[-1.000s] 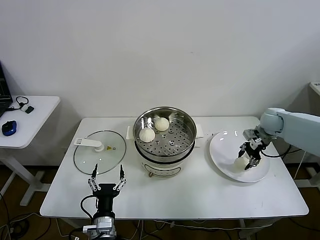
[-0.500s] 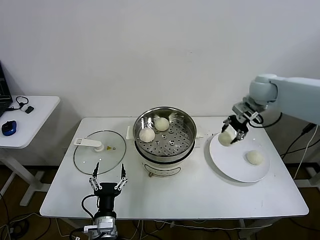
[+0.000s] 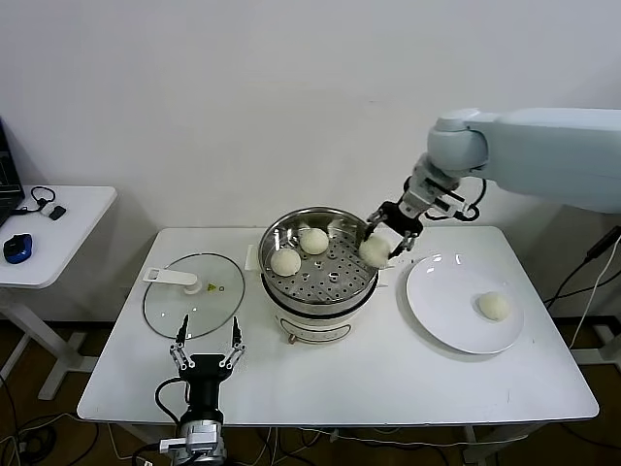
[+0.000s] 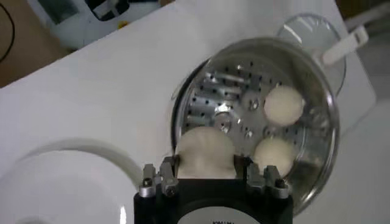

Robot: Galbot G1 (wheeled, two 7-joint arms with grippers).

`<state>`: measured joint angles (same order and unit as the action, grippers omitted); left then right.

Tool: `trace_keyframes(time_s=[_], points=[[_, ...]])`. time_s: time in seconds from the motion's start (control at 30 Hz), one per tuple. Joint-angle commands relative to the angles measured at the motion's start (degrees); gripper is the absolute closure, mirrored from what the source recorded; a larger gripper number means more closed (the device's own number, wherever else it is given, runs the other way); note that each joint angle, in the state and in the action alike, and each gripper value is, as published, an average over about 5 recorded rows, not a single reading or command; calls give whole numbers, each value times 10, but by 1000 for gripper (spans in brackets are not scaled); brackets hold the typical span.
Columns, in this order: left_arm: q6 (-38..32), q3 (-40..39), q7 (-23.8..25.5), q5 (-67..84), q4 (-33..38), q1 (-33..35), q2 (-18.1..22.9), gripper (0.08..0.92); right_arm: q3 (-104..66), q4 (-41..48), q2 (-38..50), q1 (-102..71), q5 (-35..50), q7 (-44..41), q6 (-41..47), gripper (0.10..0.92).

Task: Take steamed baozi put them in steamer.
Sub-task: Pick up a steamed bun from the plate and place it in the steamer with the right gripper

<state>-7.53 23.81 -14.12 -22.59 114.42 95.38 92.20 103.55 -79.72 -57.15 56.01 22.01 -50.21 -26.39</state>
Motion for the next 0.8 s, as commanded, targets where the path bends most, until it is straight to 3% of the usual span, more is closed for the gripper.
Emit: trace_keyframes(time_s=[0.03, 0.43, 0.8], points=[[1, 2, 0, 1, -1, 0, 28, 177, -7, 30, -91, -39, -55, 54, -139, 412], [-1, 9, 0, 10, 1, 1, 28, 177, -34, 147, -166, -136, -95, 58, -171, 406], [-2, 14, 0, 15, 1, 2, 28, 177, -27, 155, -183, -150, -91, 54, -172, 397]])
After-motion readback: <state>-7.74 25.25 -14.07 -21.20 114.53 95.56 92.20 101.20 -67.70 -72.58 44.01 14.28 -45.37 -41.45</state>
